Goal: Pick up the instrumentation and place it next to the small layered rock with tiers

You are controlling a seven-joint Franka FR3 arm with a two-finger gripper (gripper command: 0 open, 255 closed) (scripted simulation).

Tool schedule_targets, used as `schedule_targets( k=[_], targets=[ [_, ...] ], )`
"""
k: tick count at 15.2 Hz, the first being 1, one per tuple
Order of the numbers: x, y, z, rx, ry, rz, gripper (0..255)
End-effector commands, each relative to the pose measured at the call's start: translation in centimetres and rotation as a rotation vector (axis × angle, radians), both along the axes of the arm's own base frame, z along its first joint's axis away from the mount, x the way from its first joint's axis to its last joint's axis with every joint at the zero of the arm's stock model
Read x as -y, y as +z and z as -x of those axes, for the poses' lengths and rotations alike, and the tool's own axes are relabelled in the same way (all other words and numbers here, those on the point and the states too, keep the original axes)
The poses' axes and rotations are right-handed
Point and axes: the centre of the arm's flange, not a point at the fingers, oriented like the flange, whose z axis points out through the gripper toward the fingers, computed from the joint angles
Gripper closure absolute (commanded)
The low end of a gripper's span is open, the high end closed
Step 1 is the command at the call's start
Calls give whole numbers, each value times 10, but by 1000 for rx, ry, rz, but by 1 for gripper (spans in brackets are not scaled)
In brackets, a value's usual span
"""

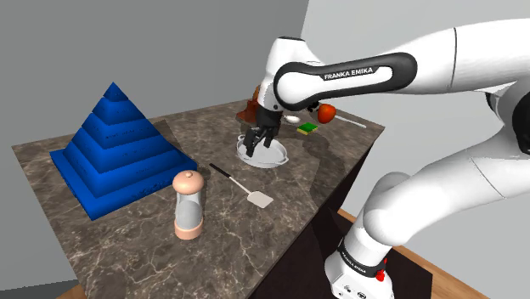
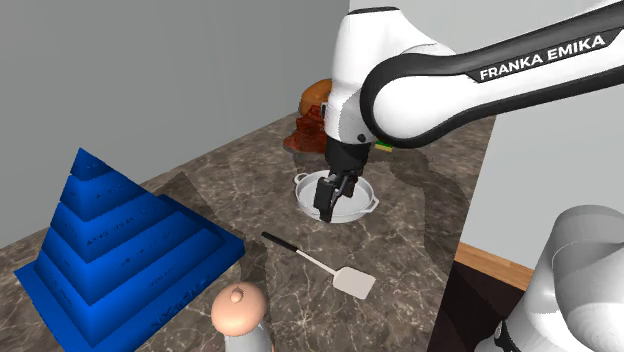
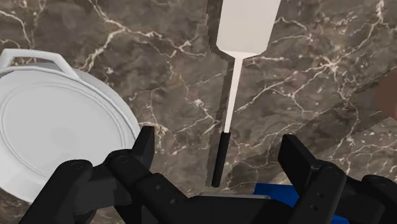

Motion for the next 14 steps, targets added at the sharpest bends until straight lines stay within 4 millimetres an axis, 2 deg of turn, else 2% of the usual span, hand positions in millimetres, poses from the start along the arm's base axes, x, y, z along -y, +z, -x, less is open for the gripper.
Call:
schedule_targets(
  k=[1,7,14],
  targets=[
    [-10,-24,-11,-5,-10,2,0],
    [-40,-91,-42,-26,-37,10,0],
    [-40,-128,-45,-26,-37,10,0]
  ],
)
